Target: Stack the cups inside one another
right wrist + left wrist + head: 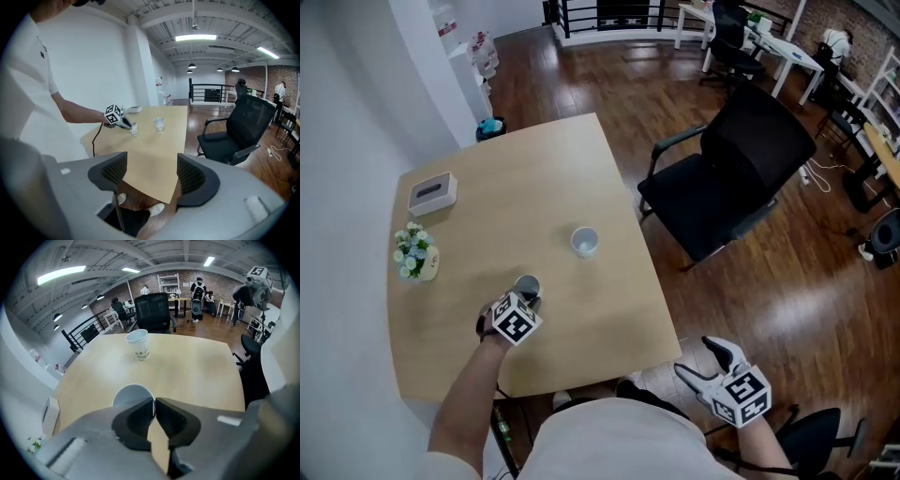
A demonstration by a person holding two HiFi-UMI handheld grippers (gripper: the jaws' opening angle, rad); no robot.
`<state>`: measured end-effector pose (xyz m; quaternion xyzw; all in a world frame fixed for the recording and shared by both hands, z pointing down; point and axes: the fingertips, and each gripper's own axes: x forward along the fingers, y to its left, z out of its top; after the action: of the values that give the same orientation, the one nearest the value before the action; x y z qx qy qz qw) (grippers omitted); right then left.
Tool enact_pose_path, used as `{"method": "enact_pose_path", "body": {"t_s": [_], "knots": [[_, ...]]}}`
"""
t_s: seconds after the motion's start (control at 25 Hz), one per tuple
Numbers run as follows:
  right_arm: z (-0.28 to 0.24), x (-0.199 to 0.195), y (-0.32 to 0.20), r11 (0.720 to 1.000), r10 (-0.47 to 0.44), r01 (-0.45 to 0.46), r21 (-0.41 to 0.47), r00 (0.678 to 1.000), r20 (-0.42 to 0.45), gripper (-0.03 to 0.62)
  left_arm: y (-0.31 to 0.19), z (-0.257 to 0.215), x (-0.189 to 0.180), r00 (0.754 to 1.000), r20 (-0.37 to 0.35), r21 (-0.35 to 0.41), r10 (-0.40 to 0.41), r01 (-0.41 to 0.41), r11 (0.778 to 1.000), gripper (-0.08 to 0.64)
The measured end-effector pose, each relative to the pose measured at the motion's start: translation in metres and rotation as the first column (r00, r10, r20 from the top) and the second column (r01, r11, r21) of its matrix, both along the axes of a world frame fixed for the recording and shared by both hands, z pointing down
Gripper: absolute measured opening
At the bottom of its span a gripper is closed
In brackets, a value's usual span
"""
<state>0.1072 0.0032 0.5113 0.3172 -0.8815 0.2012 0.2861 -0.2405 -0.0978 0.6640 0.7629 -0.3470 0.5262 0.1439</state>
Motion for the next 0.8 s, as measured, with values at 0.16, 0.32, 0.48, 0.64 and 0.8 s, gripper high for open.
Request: {"method": "enact_pose_path", "body": {"t_s": [0.16,0.32,0.48,0.64,0.8], "knots": [[0.003,0.02,-0.02,1.0,-0.004,0.004,-0.005,1.0,0.014,0.328,-0.006,-0.034,0.007,1.0,0.005,0.022,0.006,-0.006,1.0,0.02],[0.006,0.031,-0.037,1.0,-0.03,0.03,-0.004,0.999,0.031,0.328,-0.027,-0.086,0.035,0.998,-0.001,0.092,0.057,-0.057,0.994,0.02],[0.008,0.039,-0.051,0.999,-0.049,0.048,0.005,0.997,0.054,0.328,-0.058,-0.124,0.071,0.994,-0.011,0.14,0.111,-0.108,0.984,0.02],[0.008,0.054,-0.058,0.999,-0.033,0.033,0.01,0.997,0.071,0.328,-0.082,-0.13,0.097,0.989,-0.008,0.132,0.145,-0.143,0.981,0.02],[0.01,0.079,-0.06,1.0,0.009,-0.009,0.005,0.997,0.076,0.328,-0.105,-0.121,0.113,0.987,0.017,0.108,0.159,-0.16,0.981,0.02]]}}
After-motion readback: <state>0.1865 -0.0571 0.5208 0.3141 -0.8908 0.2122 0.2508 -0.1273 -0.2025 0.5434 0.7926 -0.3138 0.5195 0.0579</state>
